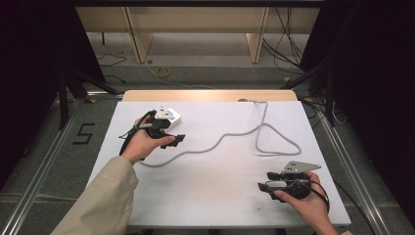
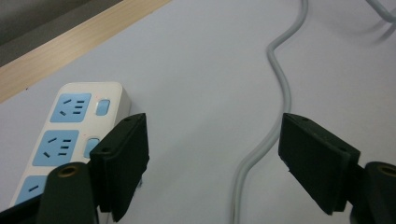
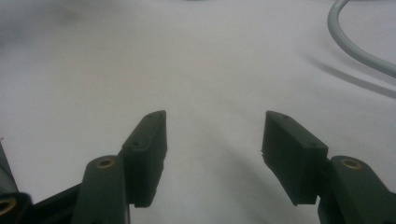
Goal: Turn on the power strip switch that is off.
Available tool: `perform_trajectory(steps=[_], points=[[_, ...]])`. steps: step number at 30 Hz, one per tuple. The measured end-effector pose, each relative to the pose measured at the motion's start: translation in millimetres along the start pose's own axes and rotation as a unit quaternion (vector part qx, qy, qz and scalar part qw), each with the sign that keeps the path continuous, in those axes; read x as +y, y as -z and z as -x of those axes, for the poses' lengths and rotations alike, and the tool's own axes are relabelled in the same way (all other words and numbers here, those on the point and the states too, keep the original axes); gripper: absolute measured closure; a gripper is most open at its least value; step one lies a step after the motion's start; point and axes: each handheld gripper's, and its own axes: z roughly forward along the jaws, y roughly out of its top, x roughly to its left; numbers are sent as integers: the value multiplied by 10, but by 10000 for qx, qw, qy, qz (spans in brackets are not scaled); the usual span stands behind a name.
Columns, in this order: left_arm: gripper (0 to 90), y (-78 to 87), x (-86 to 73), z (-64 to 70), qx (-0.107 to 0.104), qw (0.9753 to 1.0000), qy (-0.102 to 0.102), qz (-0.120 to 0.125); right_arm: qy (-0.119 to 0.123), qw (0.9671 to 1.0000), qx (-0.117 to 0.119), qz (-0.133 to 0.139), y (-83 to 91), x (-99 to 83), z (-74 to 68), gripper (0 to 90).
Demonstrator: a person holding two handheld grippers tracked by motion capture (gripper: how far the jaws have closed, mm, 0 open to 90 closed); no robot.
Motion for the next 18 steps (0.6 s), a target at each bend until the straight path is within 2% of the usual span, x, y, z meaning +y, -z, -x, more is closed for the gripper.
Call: perform_trajectory(steps=[10, 15, 18], points=[[238, 107, -110, 191, -28, 9998, -165, 101, 1, 10000, 4, -18, -1, -1, -1, 409], [234, 142, -207, 311, -92, 9997, -185, 153, 2, 10000, 15, -25, -1, 0, -4, 408], [233, 146, -275, 372, -71, 9995, -270, 126, 18, 10000, 20, -9, 0, 1, -4, 407]])
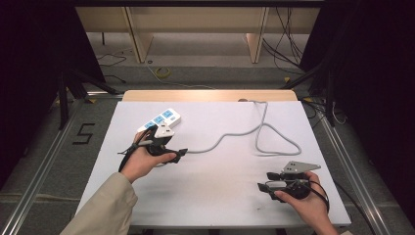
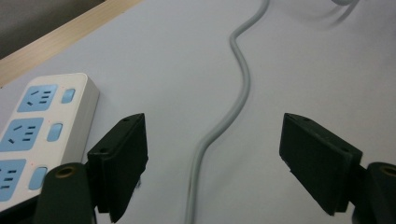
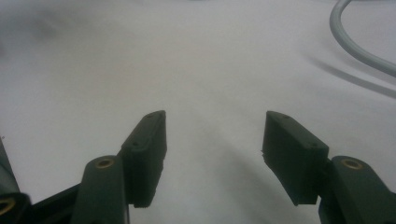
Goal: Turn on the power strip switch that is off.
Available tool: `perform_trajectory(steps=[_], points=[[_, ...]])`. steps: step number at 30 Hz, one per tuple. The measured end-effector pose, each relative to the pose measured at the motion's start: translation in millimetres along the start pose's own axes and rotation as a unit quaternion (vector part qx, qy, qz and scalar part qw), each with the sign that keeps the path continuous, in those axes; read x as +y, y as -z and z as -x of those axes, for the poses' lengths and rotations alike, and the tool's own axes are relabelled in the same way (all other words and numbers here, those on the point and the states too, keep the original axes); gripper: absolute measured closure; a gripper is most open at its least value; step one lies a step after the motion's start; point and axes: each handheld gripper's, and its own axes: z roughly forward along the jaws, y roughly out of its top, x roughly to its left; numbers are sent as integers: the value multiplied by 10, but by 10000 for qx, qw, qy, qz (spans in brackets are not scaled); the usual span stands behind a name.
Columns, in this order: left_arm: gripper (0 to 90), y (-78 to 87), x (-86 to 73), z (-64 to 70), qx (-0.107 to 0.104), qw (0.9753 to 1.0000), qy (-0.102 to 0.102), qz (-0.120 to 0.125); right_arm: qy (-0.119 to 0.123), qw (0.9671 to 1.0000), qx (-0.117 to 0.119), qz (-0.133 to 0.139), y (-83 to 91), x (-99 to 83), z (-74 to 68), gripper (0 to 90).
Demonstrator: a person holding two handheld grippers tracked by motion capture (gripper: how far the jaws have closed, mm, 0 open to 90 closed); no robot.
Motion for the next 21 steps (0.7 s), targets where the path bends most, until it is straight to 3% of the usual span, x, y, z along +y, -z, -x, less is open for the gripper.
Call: perform_trajectory(steps=[3, 13, 21], points=[[227, -8, -76, 65, -7, 9999, -116, -80, 9, 10000, 2, 7, 1, 0, 0, 407], [226, -14, -365, 250, -162, 9998, -46, -80, 13, 10000, 7, 4, 0, 0, -3, 407], [225, 15, -545, 367, -137, 9999, -7, 30, 8, 10000, 6, -10, -3, 1, -11, 407]])
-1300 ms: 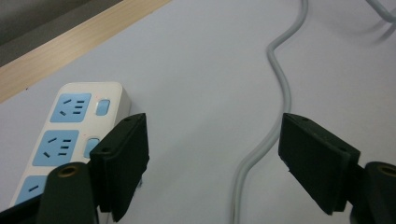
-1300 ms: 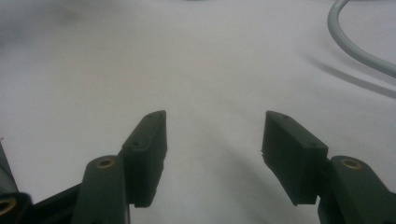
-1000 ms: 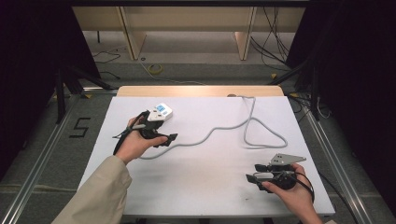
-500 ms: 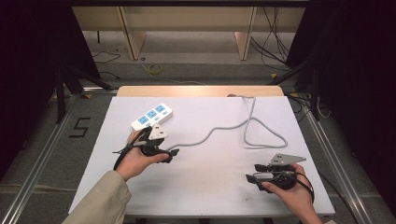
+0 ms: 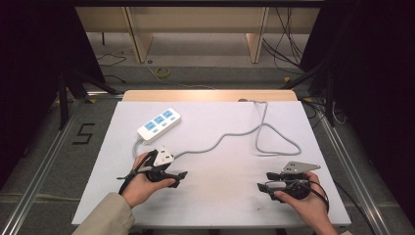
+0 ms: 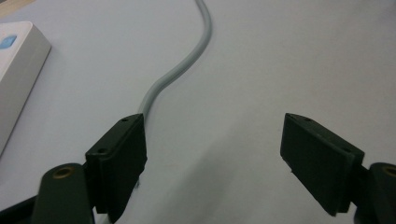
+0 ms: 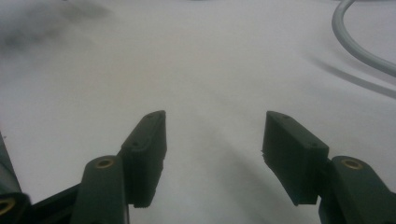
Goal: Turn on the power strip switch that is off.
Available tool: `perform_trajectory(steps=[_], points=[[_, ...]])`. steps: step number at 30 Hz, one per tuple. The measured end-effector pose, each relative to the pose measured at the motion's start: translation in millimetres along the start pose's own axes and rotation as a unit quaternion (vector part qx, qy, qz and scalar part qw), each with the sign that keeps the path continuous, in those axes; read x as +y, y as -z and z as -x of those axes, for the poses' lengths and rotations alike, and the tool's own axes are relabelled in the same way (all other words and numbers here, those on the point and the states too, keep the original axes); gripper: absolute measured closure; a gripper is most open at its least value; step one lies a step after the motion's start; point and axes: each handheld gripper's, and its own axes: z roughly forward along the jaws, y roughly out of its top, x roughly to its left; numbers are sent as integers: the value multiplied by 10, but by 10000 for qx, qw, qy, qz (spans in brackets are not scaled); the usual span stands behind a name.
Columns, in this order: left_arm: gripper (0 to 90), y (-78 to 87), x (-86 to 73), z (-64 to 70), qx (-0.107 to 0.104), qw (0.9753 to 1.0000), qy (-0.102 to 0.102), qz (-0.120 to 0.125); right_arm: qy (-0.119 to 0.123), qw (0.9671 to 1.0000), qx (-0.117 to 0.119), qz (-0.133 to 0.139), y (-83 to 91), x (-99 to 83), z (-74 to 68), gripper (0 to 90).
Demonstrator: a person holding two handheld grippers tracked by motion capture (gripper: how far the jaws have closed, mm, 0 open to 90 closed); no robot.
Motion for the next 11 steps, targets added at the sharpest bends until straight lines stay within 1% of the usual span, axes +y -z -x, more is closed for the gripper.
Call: perform_trajectory(steps=[6, 11], points=[[222, 21, -33, 21, 56, 10000, 26, 47, 39, 10000, 11, 18, -5, 1, -2, 407], [222, 13, -49, 21, 70, 9999, 44, 57, 16, 10000, 8, 23, 0, 1, -6, 407]])
